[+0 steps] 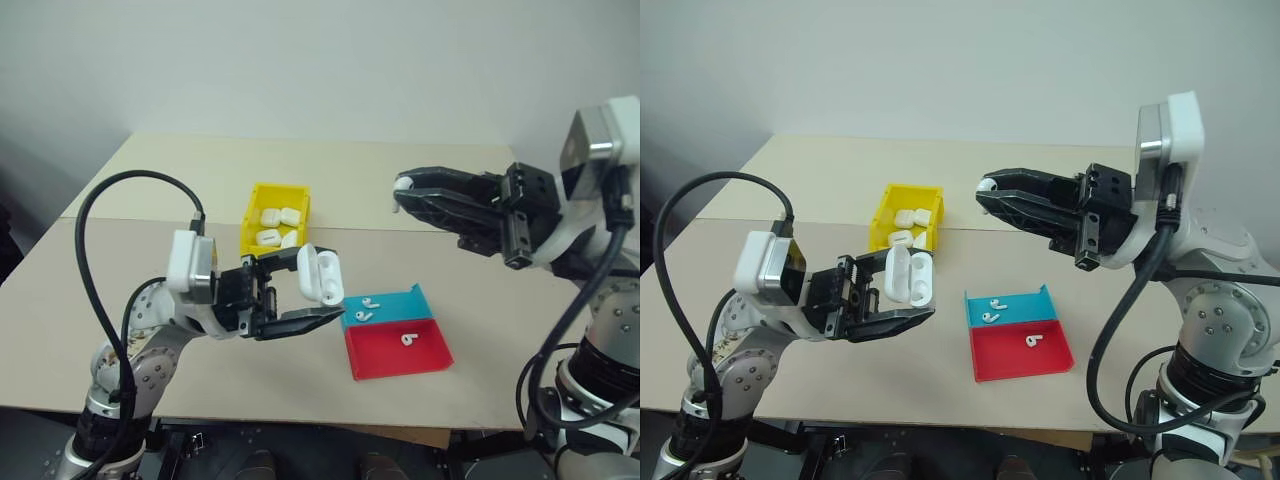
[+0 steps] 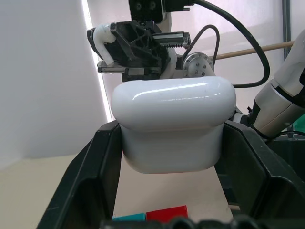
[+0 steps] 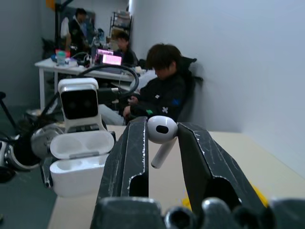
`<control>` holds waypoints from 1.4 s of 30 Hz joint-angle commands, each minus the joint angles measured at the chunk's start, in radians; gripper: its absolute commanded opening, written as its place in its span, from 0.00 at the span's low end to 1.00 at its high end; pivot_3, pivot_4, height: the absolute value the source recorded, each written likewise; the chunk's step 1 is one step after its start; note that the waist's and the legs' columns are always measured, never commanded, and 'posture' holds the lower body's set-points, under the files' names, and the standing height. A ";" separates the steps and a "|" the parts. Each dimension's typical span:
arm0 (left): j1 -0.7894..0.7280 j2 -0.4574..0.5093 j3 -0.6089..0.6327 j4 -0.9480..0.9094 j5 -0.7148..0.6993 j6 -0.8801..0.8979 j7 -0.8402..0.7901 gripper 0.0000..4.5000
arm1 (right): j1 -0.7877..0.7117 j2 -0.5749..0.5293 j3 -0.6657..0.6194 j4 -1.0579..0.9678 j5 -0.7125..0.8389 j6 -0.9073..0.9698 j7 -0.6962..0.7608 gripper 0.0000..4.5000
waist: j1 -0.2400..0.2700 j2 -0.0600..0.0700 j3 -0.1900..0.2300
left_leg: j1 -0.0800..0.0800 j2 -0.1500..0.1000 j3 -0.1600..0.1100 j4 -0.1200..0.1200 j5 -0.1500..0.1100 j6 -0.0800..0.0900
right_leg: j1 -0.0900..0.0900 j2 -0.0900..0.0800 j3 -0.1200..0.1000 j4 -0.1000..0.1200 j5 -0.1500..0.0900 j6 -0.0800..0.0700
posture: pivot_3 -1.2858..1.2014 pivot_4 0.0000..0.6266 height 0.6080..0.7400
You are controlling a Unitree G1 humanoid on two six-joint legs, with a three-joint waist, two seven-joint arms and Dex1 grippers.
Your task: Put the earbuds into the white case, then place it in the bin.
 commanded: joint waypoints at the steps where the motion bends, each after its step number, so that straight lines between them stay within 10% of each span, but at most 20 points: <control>1: -0.026 -0.008 0.013 -0.009 -0.008 -0.007 -0.005 0.63 | 0.040 0.057 0.021 -0.023 0.047 -0.135 0.018 0.26 | 0.000 0.000 0.000 | 0.000 0.000 0.000 0.000 0.000 0.000 | 0.000 0.000 0.000 0.000 0.000 0.000 | 0.52 0.24 1.00; 16: -0.056 -0.018 0.003 0.014 -0.001 -0.005 -0.039 0.63 | 0.105 0.144 0.285 0.036 -0.185 -0.592 0.140 0.26 | -0.003 0.000 0.000 | -0.001 0.000 0.000 0.000 0.000 0.000 | -0.001 0.000 0.000 0.000 0.000 0.000 | 0.52 0.24 1.00; 42: -0.057 -0.031 -0.004 0.017 0.045 -0.013 -0.054 0.63 | 0.131 0.078 0.432 0.111 -0.320 -0.739 0.182 0.26 | -0.002 0.000 0.000 | -0.001 0.000 0.000 0.000 0.000 0.000 | -0.001 0.000 0.000 0.000 0.000 0.000 | 0.52 0.24 1.00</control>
